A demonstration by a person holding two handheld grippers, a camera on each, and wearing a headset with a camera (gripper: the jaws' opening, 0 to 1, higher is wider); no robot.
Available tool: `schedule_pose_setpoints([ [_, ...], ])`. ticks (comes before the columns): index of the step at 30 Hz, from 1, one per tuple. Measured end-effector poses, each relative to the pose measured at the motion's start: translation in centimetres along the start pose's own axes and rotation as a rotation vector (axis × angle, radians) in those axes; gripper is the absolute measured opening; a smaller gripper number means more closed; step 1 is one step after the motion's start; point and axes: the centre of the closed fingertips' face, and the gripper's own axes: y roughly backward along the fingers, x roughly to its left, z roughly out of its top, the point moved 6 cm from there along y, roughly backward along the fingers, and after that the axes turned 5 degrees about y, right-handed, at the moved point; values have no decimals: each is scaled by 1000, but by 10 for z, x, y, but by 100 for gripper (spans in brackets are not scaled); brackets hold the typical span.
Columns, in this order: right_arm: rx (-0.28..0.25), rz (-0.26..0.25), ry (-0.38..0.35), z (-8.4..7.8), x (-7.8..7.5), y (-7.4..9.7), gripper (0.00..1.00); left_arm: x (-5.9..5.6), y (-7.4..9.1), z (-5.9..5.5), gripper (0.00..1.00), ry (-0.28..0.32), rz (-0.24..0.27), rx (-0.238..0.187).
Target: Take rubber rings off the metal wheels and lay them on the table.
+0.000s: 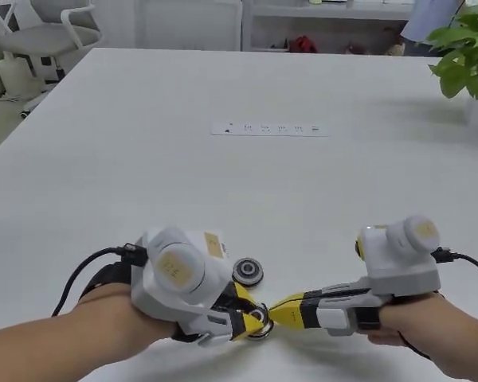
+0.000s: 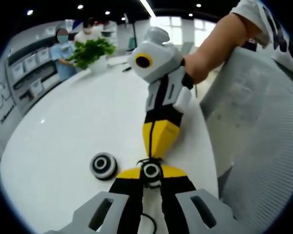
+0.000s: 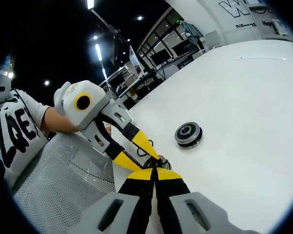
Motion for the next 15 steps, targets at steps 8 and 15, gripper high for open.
schedule_pose_setpoints([
  [8,-12,43,7,4,7,-3,0,-1,0,0,12,2,-2,-1],
  [15,-14,40,14,4,7,-2,0,0,0,0,12,4,-1,-6],
])
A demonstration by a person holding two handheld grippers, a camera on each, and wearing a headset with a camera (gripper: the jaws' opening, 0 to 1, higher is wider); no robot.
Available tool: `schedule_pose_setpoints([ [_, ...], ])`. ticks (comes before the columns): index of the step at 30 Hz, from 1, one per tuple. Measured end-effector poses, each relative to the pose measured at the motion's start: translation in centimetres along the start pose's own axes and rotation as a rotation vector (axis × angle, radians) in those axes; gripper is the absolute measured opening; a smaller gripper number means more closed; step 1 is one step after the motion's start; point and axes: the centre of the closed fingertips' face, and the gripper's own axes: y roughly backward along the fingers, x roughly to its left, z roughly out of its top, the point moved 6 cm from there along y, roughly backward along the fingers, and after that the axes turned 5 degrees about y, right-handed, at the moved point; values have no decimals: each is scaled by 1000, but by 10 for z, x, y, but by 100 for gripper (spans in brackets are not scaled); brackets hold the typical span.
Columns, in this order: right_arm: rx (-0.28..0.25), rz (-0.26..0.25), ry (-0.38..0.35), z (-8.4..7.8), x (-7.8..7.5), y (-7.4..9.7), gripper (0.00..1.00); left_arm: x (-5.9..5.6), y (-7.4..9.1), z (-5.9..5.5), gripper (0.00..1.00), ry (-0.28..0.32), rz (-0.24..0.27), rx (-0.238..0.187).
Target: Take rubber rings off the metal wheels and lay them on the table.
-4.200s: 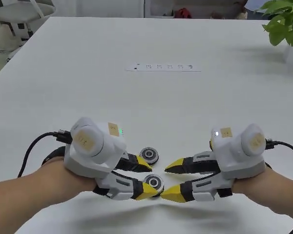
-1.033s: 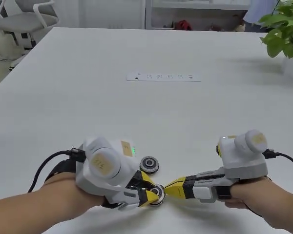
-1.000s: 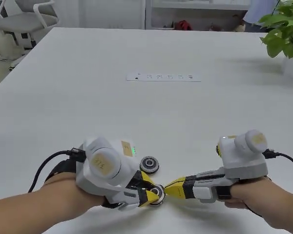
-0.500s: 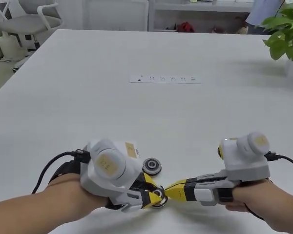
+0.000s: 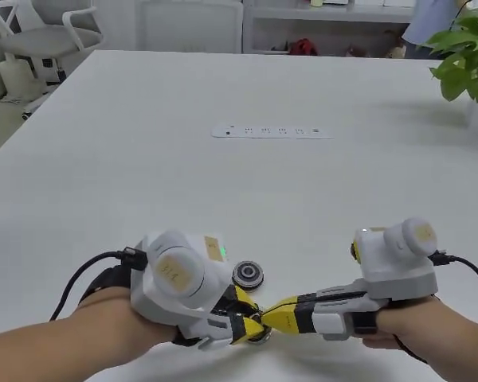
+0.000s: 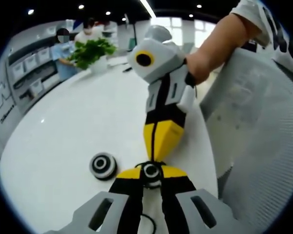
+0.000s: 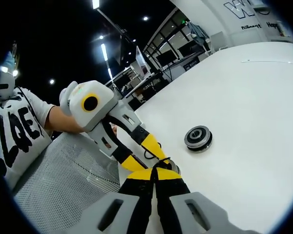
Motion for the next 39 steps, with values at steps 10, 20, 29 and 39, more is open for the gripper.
schedule_pose_setpoints([
  [10,2,-23,6,-1,-4,3,0,1,0,0,13,20,-6,-10],
  [20,-4,-29,2,-1,-5,5,0,2,2,-1,15,-8,-37,-11],
  [29,-8,-25,2,-1,-5,5,0,-3,11,3,25,-13,-69,-40],
  [39,-14,-19,6,2,-4,6,0,-10,25,13,33,-27,-80,-91],
])
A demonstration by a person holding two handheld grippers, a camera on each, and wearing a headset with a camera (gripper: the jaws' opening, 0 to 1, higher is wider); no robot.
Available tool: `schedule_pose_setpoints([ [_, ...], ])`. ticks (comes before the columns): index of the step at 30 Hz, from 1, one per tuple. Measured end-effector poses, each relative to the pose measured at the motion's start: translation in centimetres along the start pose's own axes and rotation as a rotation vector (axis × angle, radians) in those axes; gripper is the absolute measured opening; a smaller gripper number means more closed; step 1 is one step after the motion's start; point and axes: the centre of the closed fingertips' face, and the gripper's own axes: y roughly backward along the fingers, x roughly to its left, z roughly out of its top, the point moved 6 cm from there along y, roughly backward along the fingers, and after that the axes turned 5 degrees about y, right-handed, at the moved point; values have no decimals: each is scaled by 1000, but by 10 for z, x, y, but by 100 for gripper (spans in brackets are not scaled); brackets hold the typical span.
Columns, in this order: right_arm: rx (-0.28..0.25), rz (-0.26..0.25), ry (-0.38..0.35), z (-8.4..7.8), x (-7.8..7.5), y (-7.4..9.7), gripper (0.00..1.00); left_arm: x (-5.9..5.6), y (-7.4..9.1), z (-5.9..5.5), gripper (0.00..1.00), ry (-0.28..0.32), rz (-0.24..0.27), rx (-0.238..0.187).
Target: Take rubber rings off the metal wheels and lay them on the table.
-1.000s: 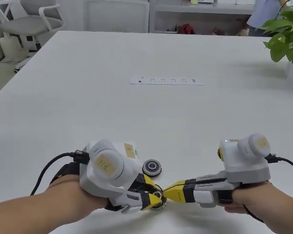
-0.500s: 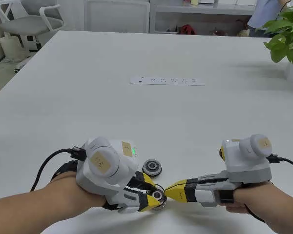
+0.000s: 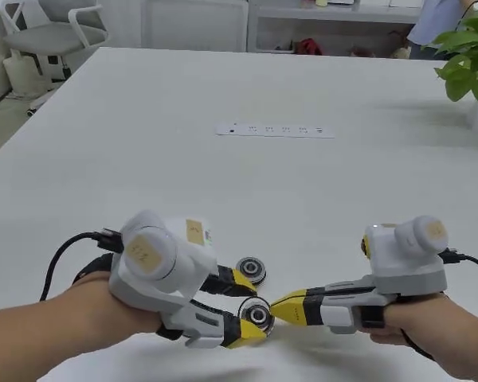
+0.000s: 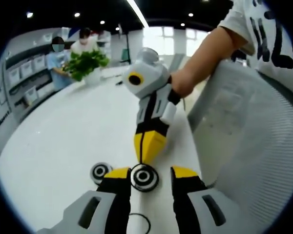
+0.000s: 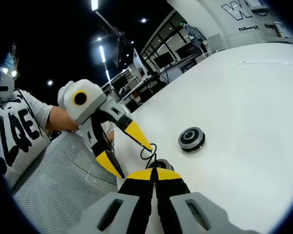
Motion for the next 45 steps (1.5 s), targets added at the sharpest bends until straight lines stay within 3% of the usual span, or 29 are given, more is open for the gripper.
schedule_pose_setpoints([
  [7,-2,4,2,2,2,1,0,-4,10,5,41,-4,3,-31],
  [19,-1,23,-3,4,6,0,0,0,28,-2,55,46,42,-63],
  [33,-16,39,-12,10,9,0,0,12,61,-17,67,111,132,-100],
  [45,-37,56,-12,19,14,-4,0,11,78,-32,73,147,192,-114],
])
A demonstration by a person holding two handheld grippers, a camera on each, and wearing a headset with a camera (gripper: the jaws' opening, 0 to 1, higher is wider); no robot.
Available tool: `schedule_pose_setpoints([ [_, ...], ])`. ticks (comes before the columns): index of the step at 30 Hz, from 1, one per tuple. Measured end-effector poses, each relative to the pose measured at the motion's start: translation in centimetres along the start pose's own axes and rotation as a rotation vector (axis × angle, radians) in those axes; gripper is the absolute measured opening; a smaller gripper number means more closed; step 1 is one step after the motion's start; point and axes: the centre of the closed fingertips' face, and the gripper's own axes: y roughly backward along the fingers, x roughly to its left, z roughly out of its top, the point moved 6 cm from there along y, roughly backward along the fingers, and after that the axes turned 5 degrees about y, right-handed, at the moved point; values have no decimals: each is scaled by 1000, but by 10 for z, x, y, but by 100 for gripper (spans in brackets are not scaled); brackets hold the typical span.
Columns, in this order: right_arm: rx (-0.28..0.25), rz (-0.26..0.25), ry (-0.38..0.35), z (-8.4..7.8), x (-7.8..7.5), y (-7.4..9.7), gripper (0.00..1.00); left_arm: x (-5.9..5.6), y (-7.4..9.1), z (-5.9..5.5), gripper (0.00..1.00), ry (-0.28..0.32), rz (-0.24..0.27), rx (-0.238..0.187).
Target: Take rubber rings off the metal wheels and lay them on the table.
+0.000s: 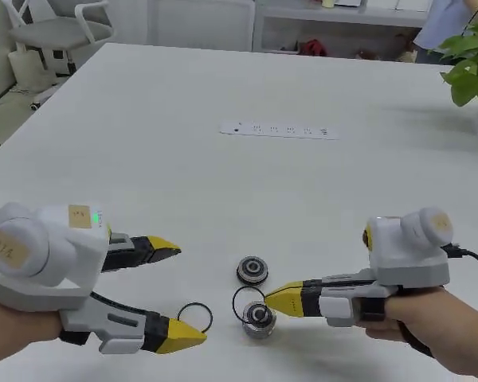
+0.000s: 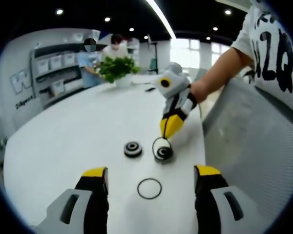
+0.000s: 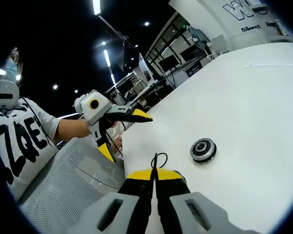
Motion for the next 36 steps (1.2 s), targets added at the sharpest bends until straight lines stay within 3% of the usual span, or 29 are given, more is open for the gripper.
schedule_pose_setpoints([
  [14,-21,17,10,15,4,-13,0,3,10,-9,78,35,40,-10],
  [21,-7,27,16,14,7,-23,0,5,15,-12,79,45,56,-16],
  [30,0,-2,16,15,2,-30,0,7,19,-14,81,33,69,-9],
  [36,32,-19,15,9,0,-35,0,8,21,-17,82,37,78,-2],
])
